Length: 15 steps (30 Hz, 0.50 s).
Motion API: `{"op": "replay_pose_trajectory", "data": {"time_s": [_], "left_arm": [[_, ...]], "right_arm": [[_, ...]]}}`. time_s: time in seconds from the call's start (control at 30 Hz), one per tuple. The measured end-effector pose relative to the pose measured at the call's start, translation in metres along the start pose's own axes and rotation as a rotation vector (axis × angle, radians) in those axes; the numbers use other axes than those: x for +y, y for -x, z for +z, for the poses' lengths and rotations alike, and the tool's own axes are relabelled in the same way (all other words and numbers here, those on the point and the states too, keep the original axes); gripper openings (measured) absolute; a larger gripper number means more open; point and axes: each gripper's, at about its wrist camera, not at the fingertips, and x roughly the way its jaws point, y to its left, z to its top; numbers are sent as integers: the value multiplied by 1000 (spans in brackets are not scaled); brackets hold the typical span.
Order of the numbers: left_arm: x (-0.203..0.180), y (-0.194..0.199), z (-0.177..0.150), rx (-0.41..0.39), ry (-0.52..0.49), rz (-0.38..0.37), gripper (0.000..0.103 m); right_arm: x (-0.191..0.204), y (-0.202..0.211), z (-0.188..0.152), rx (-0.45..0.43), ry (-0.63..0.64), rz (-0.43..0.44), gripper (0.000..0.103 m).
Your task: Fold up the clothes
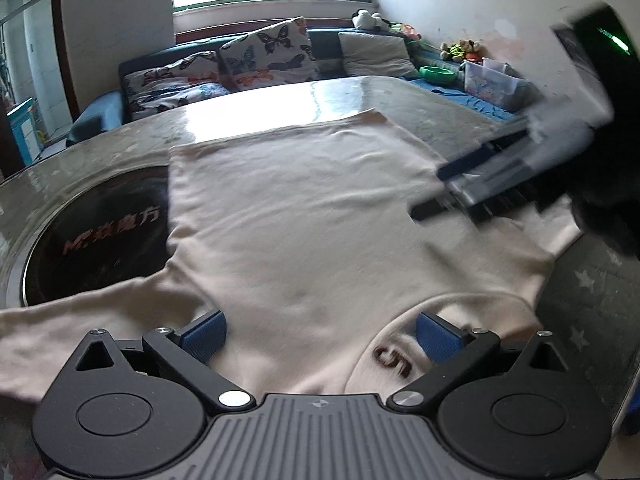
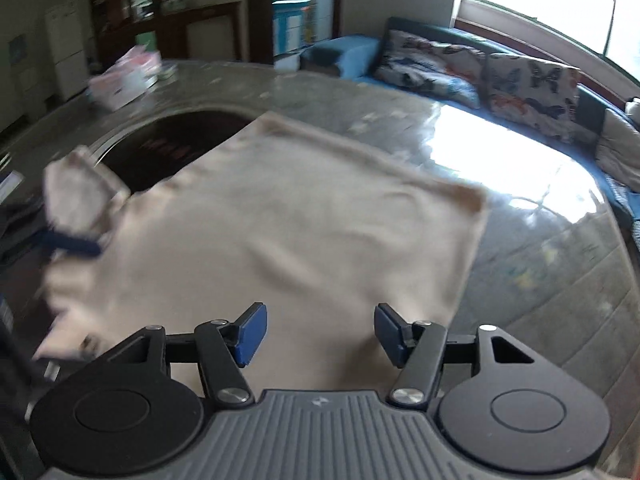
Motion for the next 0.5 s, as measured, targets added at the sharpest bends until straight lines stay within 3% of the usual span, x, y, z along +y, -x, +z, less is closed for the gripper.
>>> {"op": "replay_pose_trajectory", "data": {"time_s": [0.5], "left_arm": [[9, 13, -1, -24, 7, 43, 103]], "right_arm": [[44, 34, -39, -51, 78, 8, 65]]}}
